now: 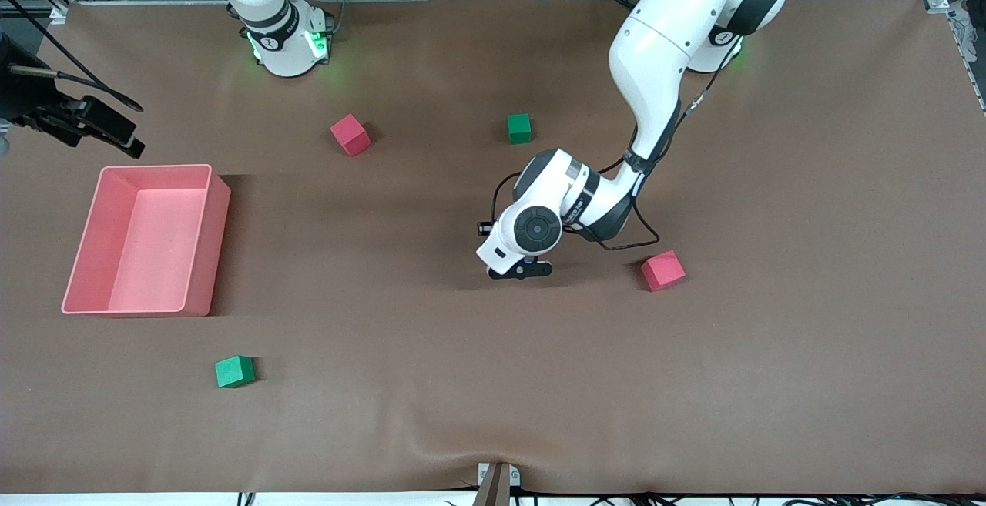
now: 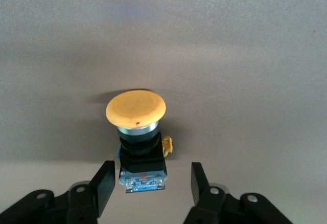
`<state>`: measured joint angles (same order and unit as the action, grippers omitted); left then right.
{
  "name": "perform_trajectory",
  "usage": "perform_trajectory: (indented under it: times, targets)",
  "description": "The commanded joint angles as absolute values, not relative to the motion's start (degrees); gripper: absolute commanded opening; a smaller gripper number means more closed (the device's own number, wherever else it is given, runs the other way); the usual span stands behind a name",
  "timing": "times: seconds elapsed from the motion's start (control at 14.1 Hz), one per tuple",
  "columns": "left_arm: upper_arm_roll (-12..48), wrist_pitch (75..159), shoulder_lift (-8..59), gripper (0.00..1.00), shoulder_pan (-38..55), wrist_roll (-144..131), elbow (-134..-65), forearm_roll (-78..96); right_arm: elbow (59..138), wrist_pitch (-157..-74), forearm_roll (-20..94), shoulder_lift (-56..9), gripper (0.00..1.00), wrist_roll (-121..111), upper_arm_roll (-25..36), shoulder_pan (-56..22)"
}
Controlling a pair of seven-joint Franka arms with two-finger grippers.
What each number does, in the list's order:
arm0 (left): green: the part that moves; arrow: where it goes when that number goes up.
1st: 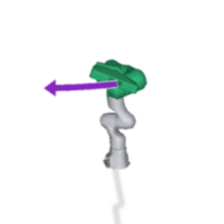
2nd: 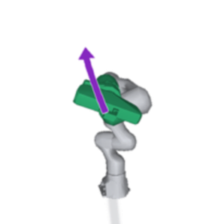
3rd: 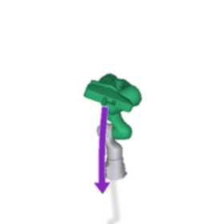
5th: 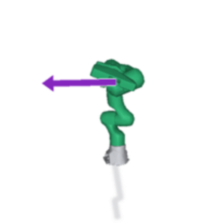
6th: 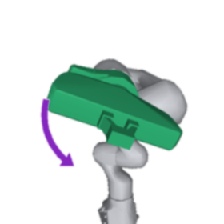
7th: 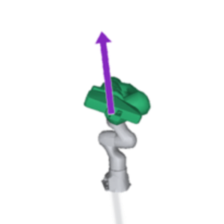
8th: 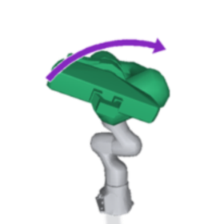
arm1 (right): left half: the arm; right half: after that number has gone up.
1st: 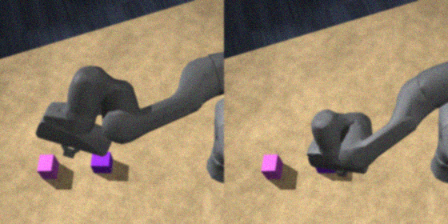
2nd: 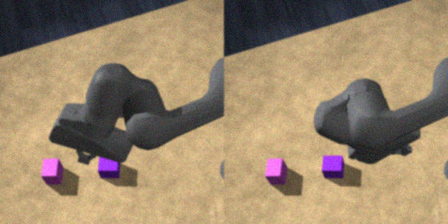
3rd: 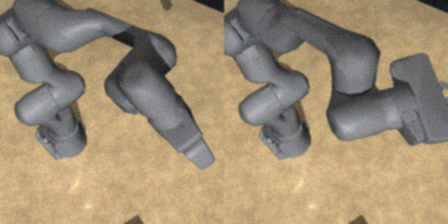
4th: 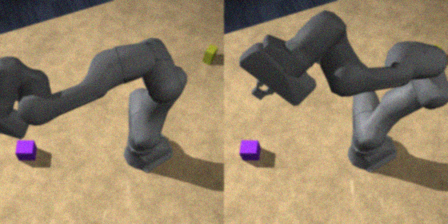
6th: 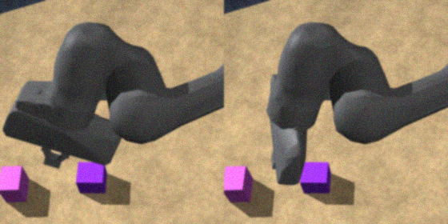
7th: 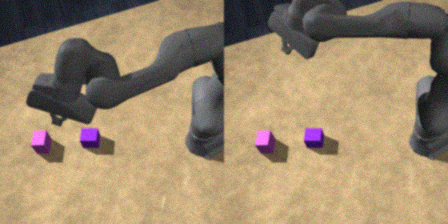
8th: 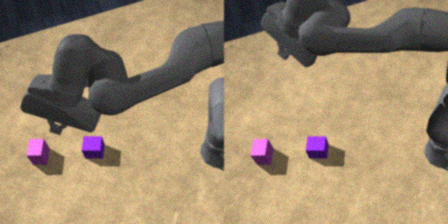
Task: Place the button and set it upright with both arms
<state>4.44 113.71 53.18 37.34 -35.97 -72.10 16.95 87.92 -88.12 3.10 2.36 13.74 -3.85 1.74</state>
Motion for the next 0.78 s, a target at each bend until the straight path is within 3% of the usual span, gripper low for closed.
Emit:
perform_trajectory:
  times: [0.0,0.57,0.71]
  targets:
    - [4.04,114.08,54.23,0.67,37.44,-36.04,-70.49,17.93,86.75,-88.24,2.55,2.56,1.00,11.95,-4.31,2.37]
    - [3.96,114.87,54.40,0.61,37.35,-36.21,-70.75,17.93,85.61,-87.01,0.80,2.37,1.00,11.87,-4.39,2.20]
    - [3.96,114.87,54.40,0.42,37.35,-36.21,-70.75,17.93,85.69,-86.84,0.53,2.37,1.00,11.60,-4.39,2.20]
